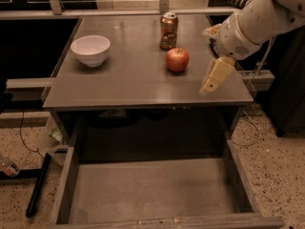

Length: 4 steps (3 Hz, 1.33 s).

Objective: Place apple into top drawer

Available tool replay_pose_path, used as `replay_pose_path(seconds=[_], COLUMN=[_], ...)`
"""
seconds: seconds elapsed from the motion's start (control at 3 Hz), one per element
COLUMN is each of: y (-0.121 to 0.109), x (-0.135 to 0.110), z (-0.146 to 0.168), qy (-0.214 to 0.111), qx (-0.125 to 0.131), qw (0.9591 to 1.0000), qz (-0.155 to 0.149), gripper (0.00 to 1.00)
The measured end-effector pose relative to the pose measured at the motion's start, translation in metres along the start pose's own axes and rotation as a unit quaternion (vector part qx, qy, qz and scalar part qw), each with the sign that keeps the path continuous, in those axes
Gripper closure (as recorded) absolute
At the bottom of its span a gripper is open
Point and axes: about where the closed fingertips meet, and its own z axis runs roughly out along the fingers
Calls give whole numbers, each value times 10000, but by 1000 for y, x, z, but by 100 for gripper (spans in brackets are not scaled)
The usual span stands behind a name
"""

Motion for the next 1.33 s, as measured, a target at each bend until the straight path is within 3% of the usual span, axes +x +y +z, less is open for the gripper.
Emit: replay_pose_path(seconds=[0.33,0.67,1.0,1.33], y=[-24,-45,-58,-65], x=[3,2,-4,-4], z=[24,48,66,83], qy=[-349,-670,-978,-1233], qx=[-20,-236,-513,-749], qw=[9992,9962,9904,9817], qz=[176,504,826,1243], gripper=[0,0,0,0])
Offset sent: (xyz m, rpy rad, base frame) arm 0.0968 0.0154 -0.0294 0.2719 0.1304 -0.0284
